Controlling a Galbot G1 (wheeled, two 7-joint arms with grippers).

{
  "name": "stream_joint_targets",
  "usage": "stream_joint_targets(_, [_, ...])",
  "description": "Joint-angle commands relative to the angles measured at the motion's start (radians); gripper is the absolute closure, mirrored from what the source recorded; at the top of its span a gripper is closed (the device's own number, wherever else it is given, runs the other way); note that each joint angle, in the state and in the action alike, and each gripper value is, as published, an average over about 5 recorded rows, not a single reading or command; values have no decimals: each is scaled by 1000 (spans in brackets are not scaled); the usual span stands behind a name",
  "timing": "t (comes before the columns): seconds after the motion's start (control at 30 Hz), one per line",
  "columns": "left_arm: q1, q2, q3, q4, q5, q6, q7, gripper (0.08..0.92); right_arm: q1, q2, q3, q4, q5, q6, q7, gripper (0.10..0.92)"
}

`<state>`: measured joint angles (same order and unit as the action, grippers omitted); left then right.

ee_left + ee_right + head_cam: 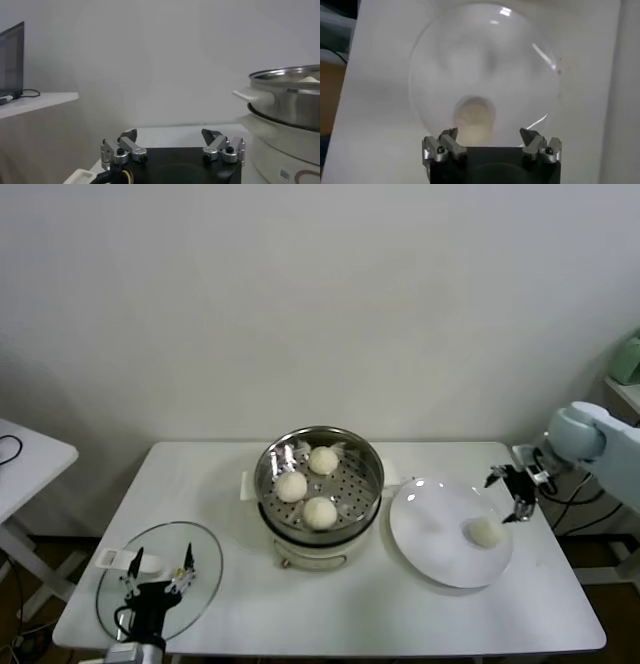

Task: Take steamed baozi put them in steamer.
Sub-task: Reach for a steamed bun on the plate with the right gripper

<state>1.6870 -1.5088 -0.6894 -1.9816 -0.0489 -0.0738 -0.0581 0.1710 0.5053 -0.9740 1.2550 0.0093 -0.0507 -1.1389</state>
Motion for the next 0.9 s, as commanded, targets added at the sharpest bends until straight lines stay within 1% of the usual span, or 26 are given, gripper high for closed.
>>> stream_joint_targets(0.03, [3, -3, -1, 8, 1, -2, 0, 177, -220, 6, 154, -83, -80, -48, -4, 203])
stream_joint_targets(0.47, [-2, 0, -13, 23, -3, -1, -1, 177, -191, 153, 121, -191, -67, -48, 8, 203])
stream_joint_targets(0.9, [-11, -1, -13, 32, -1, 2, -1, 177, -185, 202, 114, -266, -106, -27, 5, 203])
